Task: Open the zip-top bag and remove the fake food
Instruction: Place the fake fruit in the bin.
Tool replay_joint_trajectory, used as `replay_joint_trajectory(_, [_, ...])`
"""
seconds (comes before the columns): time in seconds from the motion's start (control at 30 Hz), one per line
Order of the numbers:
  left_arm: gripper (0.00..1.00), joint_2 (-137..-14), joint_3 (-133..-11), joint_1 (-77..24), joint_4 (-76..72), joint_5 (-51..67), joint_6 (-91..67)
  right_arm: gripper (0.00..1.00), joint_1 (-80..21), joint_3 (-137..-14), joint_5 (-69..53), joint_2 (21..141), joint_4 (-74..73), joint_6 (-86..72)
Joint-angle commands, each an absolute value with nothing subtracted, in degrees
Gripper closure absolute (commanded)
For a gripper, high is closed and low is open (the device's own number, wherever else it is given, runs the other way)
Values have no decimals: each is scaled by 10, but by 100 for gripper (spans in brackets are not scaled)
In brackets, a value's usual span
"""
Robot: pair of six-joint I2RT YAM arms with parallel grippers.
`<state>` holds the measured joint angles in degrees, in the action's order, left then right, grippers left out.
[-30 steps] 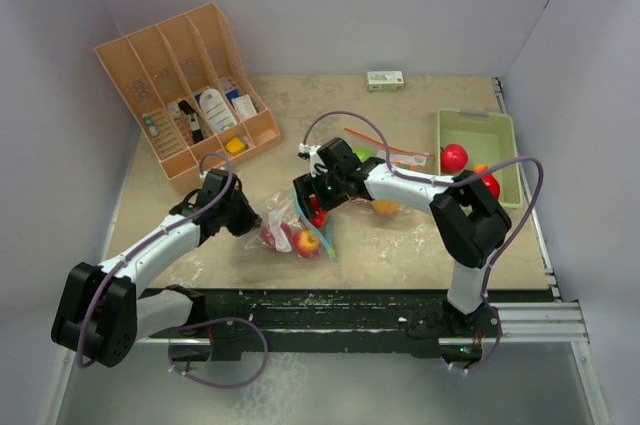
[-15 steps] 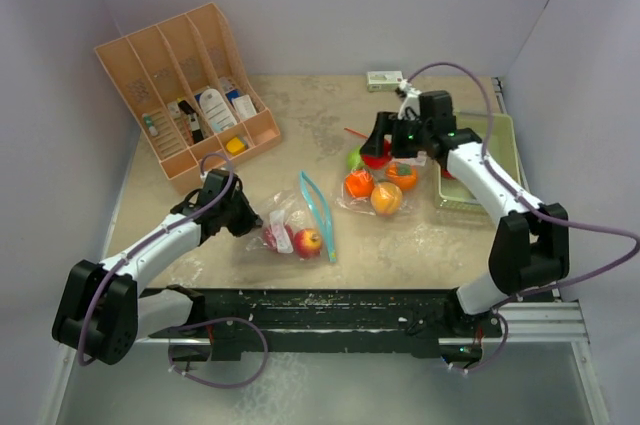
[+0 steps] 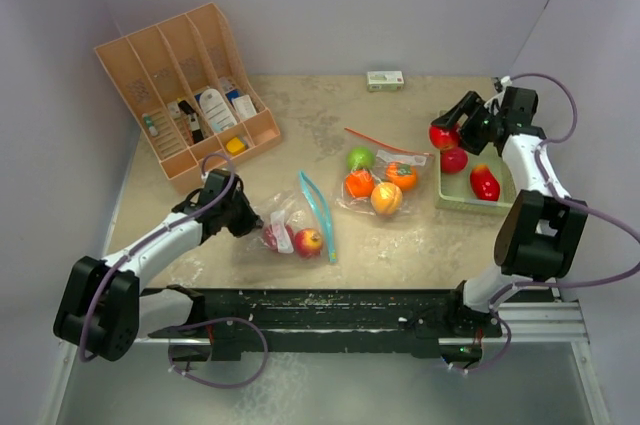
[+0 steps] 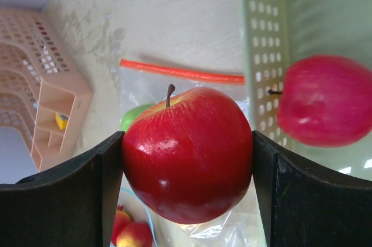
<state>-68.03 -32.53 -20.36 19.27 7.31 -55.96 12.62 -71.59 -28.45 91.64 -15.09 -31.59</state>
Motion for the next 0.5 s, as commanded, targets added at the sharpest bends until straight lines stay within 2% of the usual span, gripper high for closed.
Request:
replay_joint_trajectory(0.0, [100,-688,-339,-201,175,81,-549,32,150,-770,-243,950,-167,-328])
replay_joint_trajectory(0.33, [100,-702,-352,-201,179,82,-532,29,191,-882,-216,1052,-182,-336])
replay_joint_trajectory(0.47, [100,-712,-353,-199,174,86,-530,12,195,-932,-206,1083,-214,-318])
